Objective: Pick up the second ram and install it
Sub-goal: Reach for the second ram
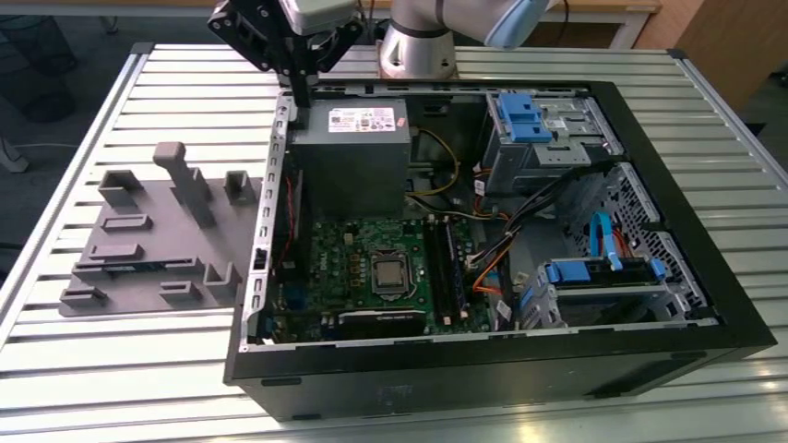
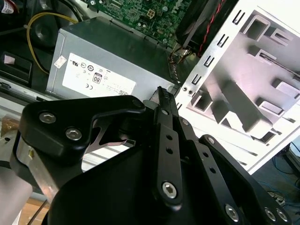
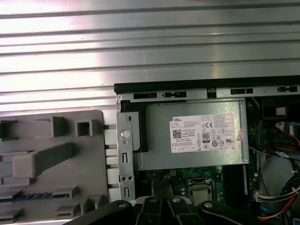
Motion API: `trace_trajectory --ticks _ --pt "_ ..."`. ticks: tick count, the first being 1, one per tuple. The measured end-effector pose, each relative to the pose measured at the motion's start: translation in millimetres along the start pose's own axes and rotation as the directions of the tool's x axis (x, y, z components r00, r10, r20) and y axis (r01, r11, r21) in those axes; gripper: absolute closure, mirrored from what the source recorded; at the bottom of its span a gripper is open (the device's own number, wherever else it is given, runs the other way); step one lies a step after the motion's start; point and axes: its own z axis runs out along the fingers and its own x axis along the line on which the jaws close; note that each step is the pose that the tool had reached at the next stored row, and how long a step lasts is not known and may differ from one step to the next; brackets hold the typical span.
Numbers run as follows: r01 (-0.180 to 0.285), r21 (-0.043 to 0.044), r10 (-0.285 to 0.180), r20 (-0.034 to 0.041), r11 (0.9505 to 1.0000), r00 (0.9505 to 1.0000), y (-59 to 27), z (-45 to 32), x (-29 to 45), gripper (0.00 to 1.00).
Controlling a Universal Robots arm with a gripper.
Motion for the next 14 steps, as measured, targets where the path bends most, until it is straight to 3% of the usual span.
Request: trace_trajectory --ticks 14 --pt "0.000 0.0000 0.000 -0.0001 1.0000 1.0000 -0.5 -0.1 6.0 0.89"
